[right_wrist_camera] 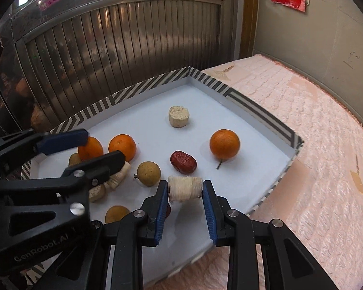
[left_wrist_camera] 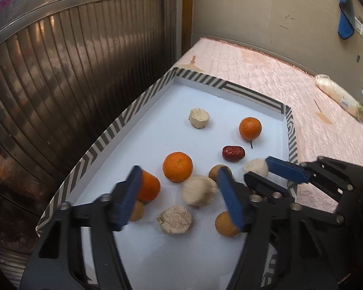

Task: Organize fruits
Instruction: 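Open the left tool to drop its cube while the right tool releases its cube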

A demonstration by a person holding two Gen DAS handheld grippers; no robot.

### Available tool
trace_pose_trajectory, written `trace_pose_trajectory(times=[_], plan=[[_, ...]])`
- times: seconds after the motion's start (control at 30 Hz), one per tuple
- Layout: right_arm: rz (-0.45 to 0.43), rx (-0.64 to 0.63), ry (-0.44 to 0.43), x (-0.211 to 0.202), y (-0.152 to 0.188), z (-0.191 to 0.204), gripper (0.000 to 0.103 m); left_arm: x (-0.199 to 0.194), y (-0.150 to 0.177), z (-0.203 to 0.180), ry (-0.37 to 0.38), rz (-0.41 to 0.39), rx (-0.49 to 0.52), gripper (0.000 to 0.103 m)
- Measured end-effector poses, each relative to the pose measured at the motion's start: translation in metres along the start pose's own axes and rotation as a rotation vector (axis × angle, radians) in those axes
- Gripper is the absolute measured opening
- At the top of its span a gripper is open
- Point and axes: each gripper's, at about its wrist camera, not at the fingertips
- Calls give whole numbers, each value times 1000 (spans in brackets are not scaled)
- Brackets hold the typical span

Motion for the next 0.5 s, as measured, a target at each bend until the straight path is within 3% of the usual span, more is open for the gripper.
trace_pose_trajectory(times=[0.27,0.5], plan=[[-64,10,10,-26,10,9,29,-12,4,0,-16,-27,-24,67],[-140,31,68,-53,23,14,44,-29,12,2,-12,-68,-52,67]])
Point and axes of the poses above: each gripper's, at about its wrist camera, not at the fingertips, and x roughly the way its jaws point, z to its left, y to its underside, and after that the axes turned 15 degrees about -y, right-handed
